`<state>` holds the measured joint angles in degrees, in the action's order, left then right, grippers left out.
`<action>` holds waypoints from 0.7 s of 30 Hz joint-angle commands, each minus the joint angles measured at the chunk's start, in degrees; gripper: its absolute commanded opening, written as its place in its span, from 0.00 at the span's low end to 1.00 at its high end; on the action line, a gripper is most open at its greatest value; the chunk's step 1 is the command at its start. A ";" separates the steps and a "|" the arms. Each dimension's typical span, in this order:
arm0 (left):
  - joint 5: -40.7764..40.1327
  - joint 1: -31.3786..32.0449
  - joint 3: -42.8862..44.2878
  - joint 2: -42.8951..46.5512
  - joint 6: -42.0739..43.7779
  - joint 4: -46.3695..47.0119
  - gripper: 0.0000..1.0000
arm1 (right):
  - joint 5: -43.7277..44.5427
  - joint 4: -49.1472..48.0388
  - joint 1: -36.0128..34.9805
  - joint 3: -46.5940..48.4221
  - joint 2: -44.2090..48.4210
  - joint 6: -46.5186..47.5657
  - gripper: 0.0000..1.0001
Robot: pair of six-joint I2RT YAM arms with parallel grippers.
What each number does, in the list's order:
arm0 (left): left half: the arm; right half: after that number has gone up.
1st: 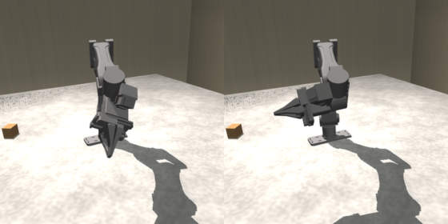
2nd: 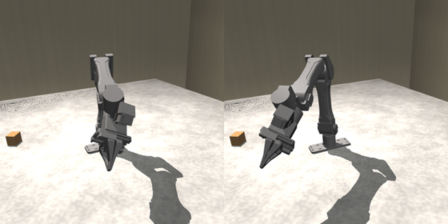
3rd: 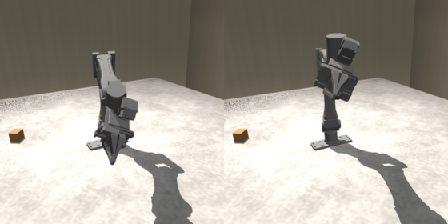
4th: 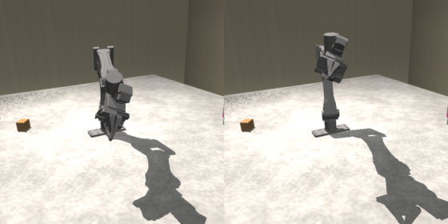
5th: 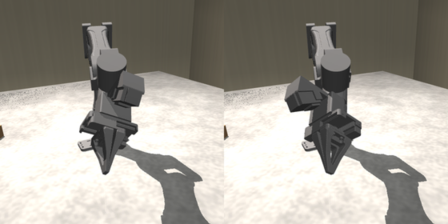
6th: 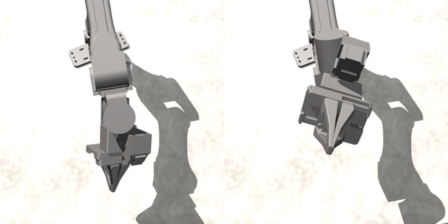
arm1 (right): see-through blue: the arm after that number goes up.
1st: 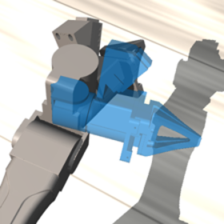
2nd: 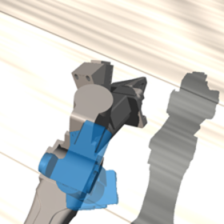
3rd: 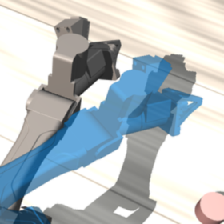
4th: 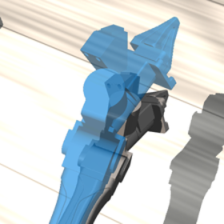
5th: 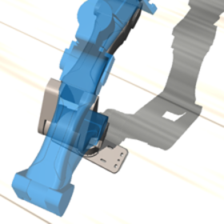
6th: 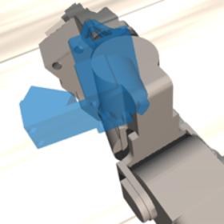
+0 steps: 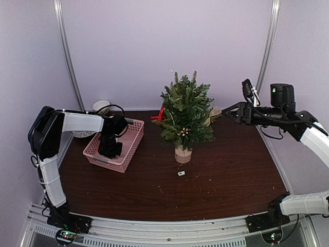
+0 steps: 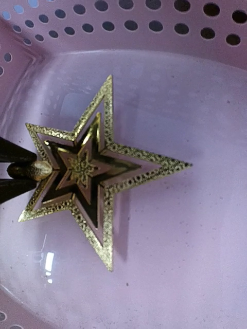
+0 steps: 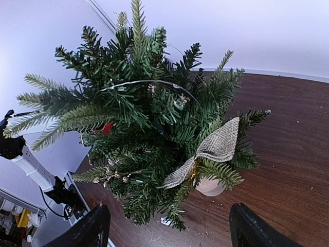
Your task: Decorate the small christmas tree
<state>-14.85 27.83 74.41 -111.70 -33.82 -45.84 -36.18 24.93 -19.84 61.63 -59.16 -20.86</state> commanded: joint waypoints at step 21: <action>-14.57 23.18 -9.13 48.85 28.75 28.13 0.00 | -1.38 -8.32 -3.32 13.10 -1.92 -3.35 0.79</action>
<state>-23.51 45.10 65.65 -67.05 -15.62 -28.62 -37.21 21.56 -20.58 70.74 -61.06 -22.17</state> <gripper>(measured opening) 0.087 0.793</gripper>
